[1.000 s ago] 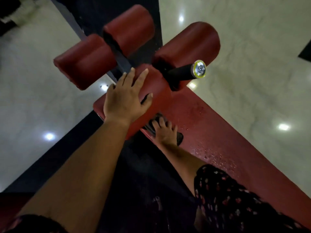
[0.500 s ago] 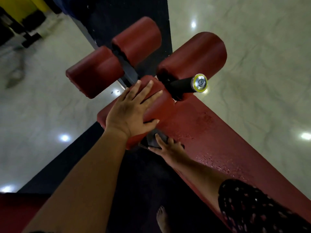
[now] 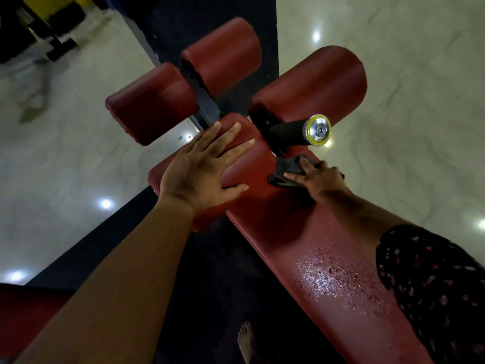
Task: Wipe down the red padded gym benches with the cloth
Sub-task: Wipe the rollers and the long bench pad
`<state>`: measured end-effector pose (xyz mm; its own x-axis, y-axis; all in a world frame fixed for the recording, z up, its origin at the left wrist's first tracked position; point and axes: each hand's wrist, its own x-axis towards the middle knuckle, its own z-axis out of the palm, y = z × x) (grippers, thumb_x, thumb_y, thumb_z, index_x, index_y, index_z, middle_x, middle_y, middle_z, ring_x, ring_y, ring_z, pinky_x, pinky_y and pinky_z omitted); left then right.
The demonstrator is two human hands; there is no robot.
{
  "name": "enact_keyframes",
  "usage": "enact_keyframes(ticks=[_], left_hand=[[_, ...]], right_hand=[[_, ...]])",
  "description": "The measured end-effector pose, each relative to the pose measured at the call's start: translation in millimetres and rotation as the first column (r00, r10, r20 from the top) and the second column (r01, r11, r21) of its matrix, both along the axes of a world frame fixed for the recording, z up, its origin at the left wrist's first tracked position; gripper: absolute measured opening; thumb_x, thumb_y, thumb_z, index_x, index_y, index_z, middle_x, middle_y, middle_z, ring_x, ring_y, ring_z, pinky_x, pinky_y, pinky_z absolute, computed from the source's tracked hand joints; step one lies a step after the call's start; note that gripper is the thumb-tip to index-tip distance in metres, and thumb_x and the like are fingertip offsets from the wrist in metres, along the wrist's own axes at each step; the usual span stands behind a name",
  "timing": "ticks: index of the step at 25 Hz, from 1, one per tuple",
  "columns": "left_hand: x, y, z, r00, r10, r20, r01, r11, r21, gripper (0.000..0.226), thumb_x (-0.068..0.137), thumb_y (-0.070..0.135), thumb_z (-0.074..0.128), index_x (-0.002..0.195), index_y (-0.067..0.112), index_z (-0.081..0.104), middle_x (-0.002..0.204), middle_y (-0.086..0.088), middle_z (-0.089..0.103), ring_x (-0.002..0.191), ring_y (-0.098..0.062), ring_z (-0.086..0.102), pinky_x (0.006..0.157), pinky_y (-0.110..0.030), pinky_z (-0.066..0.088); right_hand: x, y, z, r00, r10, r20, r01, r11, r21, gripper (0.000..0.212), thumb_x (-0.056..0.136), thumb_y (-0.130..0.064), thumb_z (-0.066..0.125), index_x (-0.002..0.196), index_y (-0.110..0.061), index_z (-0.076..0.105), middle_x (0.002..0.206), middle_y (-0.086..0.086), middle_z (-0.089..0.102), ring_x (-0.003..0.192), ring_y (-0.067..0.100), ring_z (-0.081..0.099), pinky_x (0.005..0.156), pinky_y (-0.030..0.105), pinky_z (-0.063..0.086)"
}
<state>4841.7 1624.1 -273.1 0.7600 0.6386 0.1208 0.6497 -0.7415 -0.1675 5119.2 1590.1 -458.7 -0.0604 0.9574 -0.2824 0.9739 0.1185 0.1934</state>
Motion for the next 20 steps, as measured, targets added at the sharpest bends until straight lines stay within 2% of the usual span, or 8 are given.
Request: enact_keyframes(ticks=[2, 4, 6, 8, 12, 14, 17, 20], left_hand=[[-1, -2, 0, 1.0, -0.006, 0.028, 0.006, 1.0, 0.013, 0.08, 0.08, 0.065, 0.056, 0.15, 0.031, 0.035, 0.158, -0.004, 0.032, 0.144, -0.03, 0.031, 0.114, -0.042, 0.021], [-1, -3, 0, 0.997, -0.012, 0.072, 0.01, 0.999, 0.031, 0.076, 0.081, 0.065, 0.052, 0.148, 0.03, 0.039, 0.155, -0.004, 0.036, 0.141, -0.029, 0.034, 0.112, -0.044, 0.028], [-1, -4, 0, 0.996, 0.006, 0.085, -0.008, 0.999, 0.033, 0.076, 0.082, 0.067, 0.045, 0.148, 0.03, 0.039, 0.155, -0.003, 0.037, 0.141, -0.028, 0.035, 0.109, -0.046, 0.033], [-1, -4, -1, 0.996, 0.019, 0.084, -0.021, 1.0, 0.022, 0.076, 0.081, 0.068, 0.043, 0.148, 0.031, 0.04, 0.155, -0.002, 0.037, 0.141, -0.028, 0.036, 0.108, -0.046, 0.036], [0, -3, -3, 0.993, -0.013, 0.116, 0.01, 1.0, 0.027, 0.074, 0.081, 0.064, 0.051, 0.146, 0.029, 0.044, 0.152, -0.004, 0.041, 0.138, -0.031, 0.04, 0.105, -0.046, 0.039], [-1, -3, -4, 0.989, -0.023, 0.148, 0.019, 0.999, 0.029, 0.074, 0.079, 0.059, 0.06, 0.144, 0.026, 0.046, 0.151, -0.006, 0.043, 0.137, -0.033, 0.042, 0.104, -0.048, 0.04], [-1, -4, -5, 0.989, -0.033, 0.145, 0.027, 0.999, 0.046, 0.075, 0.077, 0.055, 0.065, 0.143, 0.025, 0.047, 0.15, -0.008, 0.044, 0.135, -0.035, 0.044, 0.103, -0.049, 0.041], [1, -3, -3, 0.994, -0.035, 0.107, 0.028, 0.998, 0.061, 0.075, 0.078, 0.053, 0.069, 0.144, 0.024, 0.047, 0.15, -0.009, 0.043, 0.132, -0.036, 0.046, 0.099, -0.05, 0.045]], right_hand=[[14, 11, 0, 0.962, -0.252, -0.102, 0.252, 0.968, -0.017, 0.065, 0.098, -0.029, 0.044, 0.144, -0.061, 0.012, 0.155, 0.001, 0.02, 0.117, 0.035, 0.046, 0.083, 0.045, 0.049], [40, 15, -3, 0.798, -0.531, -0.284, 0.528, 0.844, -0.095, 0.062, 0.094, -0.032, 0.053, 0.144, -0.055, 0.026, 0.146, 0.006, 0.036, 0.119, 0.037, 0.049, 0.092, 0.043, 0.049], [55, 6, -8, 0.62, -0.694, -0.367, 0.652, 0.716, -0.251, 0.067, 0.087, -0.025, 0.059, 0.147, -0.038, 0.032, 0.135, 0.014, 0.044, 0.119, 0.039, 0.051, 0.093, 0.04, 0.046], [40, -5, -14, 0.487, -0.756, -0.437, 0.715, 0.633, -0.298, 0.076, 0.083, -0.018, 0.06, 0.149, -0.037, 0.028, 0.136, 0.016, 0.041, 0.12, 0.041, 0.05, 0.093, 0.04, 0.045], [-48, -14, -8, 0.326, -0.777, -0.538, 0.817, 0.519, -0.253, 0.075, 0.092, -0.022, 0.057, 0.151, -0.045, 0.017, 0.148, 0.012, 0.024, 0.129, 0.04, 0.04, 0.097, 0.05, 0.045], [-101, -32, -2, 0.359, -0.761, -0.54, 0.759, 0.575, -0.306, 0.077, 0.093, -0.016, 0.053, 0.152, -0.045, 0.012, 0.151, 0.013, 0.017, 0.126, 0.039, 0.041, 0.094, 0.049, 0.046], [-171, -80, -1, 0.51, -0.557, -0.656, 0.564, 0.792, -0.235, 0.068, 0.093, -0.017, 0.042, 0.151, -0.041, 0.014, 0.149, 0.02, 0.022, 0.121, 0.045, 0.041, 0.092, 0.053, 0.045], [-203, -121, -14, 0.819, -0.345, -0.459, 0.283, 0.938, -0.199, 0.076, 0.094, -0.019, 0.049, 0.153, -0.04, 0.006, 0.156, 0.023, 0.006, 0.114, 0.046, 0.046, 0.08, 0.048, 0.053]])
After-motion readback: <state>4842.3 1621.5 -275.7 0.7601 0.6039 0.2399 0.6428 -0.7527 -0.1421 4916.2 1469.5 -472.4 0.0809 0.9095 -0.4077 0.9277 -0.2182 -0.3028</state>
